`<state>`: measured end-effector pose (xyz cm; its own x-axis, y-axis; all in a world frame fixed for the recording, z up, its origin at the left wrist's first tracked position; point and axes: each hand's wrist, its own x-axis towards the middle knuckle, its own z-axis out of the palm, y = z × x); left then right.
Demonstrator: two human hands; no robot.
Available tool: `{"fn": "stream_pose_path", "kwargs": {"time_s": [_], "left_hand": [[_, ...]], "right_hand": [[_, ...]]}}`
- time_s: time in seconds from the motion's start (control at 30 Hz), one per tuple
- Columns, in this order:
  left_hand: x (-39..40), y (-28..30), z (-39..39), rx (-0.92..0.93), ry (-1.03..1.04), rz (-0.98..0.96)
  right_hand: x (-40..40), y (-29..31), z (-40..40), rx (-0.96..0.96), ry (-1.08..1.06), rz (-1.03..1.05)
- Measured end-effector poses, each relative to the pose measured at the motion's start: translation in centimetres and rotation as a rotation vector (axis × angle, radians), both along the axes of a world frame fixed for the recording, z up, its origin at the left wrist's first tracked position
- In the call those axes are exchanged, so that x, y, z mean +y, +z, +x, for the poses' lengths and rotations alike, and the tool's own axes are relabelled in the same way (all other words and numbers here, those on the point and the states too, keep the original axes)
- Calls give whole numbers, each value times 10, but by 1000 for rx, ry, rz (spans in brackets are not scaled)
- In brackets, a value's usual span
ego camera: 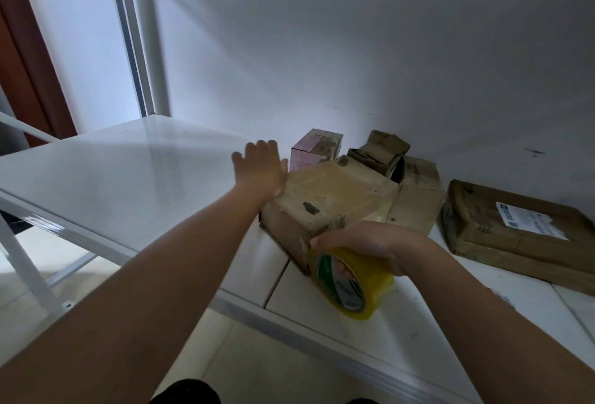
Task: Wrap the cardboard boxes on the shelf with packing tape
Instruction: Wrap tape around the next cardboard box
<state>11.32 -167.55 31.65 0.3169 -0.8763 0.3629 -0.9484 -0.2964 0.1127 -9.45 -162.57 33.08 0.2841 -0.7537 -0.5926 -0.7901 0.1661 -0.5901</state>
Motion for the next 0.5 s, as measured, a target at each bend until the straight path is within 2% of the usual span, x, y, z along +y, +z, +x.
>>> {"fn": "stream_pose_path", "kwargs": {"time_s": [0.07, 0.2, 0.37, 0.5], "left_hand": [[-2, -2, 5, -20, 37, 43], [-1, 6, -19, -102, -47, 113], [8, 4, -55, 44, -70, 222], [20, 4, -63, 62, -144, 267]], "right_hand": [[-1, 0, 0, -3, 2, -1], [-1, 1, 1, 0, -5, 22], [-1, 1, 1, 4, 7, 20], [-1, 1, 1, -12, 11, 6]]}}
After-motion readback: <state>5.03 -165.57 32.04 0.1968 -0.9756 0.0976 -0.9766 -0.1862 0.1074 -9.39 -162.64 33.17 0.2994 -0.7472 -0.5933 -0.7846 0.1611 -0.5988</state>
